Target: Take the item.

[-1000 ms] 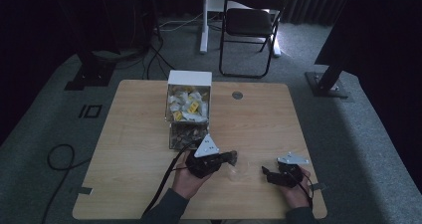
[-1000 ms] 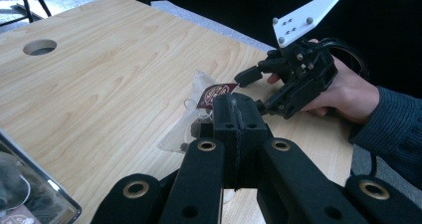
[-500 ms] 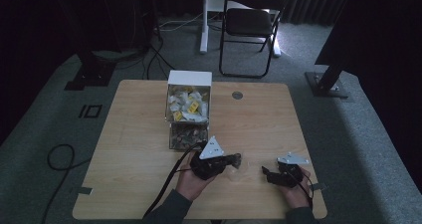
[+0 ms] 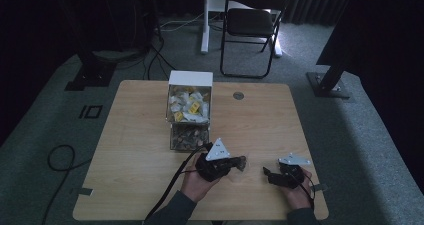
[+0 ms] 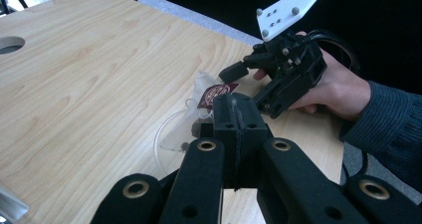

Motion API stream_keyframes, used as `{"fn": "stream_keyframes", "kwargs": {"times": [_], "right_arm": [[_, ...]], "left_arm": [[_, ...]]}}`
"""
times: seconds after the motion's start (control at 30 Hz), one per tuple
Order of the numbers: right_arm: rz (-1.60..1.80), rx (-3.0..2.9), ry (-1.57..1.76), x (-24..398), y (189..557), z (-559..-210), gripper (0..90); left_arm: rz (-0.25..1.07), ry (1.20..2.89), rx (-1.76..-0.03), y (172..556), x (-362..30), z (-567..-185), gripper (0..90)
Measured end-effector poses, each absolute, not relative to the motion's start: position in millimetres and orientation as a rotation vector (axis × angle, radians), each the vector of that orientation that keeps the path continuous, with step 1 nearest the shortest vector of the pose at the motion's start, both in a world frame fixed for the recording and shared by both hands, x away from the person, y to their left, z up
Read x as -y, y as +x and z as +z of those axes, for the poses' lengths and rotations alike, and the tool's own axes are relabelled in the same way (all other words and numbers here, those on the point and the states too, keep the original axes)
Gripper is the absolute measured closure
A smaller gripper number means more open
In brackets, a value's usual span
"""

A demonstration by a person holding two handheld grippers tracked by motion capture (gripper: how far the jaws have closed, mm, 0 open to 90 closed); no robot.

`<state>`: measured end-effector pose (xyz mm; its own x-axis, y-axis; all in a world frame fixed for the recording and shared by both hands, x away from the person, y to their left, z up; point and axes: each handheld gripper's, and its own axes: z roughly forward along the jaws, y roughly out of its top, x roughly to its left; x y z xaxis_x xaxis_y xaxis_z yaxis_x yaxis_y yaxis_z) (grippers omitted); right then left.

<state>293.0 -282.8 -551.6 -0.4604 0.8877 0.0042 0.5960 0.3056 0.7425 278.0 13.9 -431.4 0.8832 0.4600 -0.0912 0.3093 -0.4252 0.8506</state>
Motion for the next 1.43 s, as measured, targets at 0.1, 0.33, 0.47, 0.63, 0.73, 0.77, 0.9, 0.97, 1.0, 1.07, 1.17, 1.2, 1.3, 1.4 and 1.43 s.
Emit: {"fn": "stream_keyframes", "kwargs": {"times": [0.1,0.33,0.47,0.63,0.73,0.77,0.9,0.97,1.0,1.07,1.17,1.2,1.3,1.4,1.43], "right_arm": [[0.968,-2.17,1.322,282.8,293.0,-551.6,24.9],[0.968,-2.17,1.324,282.7,292.9,-551.6,24.9],[0.968,-2.17,1.324,282.7,292.9,-551.6,24.9],[0.968,-2.17,1.324,282.7,292.9,-551.6,24.9],[0.968,-2.171,1.323,282.8,293.0,-551.6,24.9],[0.968,-2.171,1.324,282.8,293.0,-551.6,24.9],[0.968,-2.171,1.321,282.8,293.0,-551.6,24.9],[0.968,-2.171,1.322,282.8,293.0,-551.6,24.9],[0.968,-2.171,1.322,282.8,293.0,-551.6,25.0],[0.968,-2.171,1.321,282.8,293.0,-551.6,24.9],[0.968,-2.171,1.322,282.9,293.0,-551.6,25.0],[0.968,-2.171,1.321,282.9,293.0,-551.6,24.9],[0.968,-2.172,1.321,282.9,293.0,-551.6,24.9],[0.968,-2.171,1.324,283.0,293.1,-551.6,24.9],[0.968,-2.172,1.323,283.0,293.1,-551.6,24.9]], "left_arm": [[0.198,2.05,-0.558,279.4,-12.2,-432.9,89.9],[0.198,2.027,-0.578,281.1,-17.2,-431.1,52.6],[0.214,2.017,-0.599,282.5,-22.4,-429.7,46.8],[0.225,2.0,-0.624,284.4,-29.9,-427.5,43.3],[0.236,1.989,-0.642,285.3,-34.8,-426.6,41.7],[0.239,1.986,-0.647,285.5,-36.4,-426.3,41.6],[0.258,1.978,-0.661,285.7,-43.0,-425.8,40.4],[0.259,1.977,-0.667,285.9,-46.6,-426.1,39.7],[0.266,1.974,-0.674,285.9,-49.2,-426.4,39.7],[0.273,1.967,-0.686,286.3,-54.0,-427.1,39.7],[0.28,1.957,-0.705,286.6,-60.9,-428.4,39.8],[0.282,1.957,-0.711,286.8,-63.4,-428.9,39.7],[0.291,1.951,-0.728,286.7,-69.8,-430.9,39.8],[0.313,1.95,-0.743,284.1,-78.1,-434.9,39.8],[0.313,1.95,-0.743,284.1,-78.1,-434.9,39.8]]}}
